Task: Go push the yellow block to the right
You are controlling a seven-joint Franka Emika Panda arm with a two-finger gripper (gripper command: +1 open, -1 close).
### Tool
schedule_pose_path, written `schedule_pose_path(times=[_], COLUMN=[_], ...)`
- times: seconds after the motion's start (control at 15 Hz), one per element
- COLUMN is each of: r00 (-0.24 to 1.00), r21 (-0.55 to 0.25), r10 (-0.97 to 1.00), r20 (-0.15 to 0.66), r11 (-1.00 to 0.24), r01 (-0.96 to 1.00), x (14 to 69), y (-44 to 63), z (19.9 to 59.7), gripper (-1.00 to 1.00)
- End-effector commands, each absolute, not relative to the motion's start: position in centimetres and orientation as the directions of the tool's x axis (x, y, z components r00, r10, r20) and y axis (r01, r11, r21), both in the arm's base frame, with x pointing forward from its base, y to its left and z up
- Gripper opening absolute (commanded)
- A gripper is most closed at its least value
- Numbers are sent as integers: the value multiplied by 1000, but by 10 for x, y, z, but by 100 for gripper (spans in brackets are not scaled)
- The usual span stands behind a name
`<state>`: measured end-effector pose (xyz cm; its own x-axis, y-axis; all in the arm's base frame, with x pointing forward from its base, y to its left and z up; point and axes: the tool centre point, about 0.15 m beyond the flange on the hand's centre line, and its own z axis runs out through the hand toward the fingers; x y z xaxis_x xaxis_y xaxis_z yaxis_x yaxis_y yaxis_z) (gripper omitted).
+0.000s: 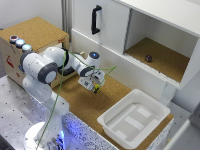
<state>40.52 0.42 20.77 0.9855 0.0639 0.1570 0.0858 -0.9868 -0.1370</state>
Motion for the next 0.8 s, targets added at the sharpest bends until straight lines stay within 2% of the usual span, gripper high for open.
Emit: schedule_pose_path(times=[0.0,0.47,0.73], r00=[990,991,989], r21=[-211,-180,-196], r10=[64,-10,-15], r20=[124,134,149], r11=[-973,-983,-981], r01=[89,15,14], x=[436,427,417], y=[-33,-67,-68], z=[195,199,209], gripper=[-100,-100,-100])
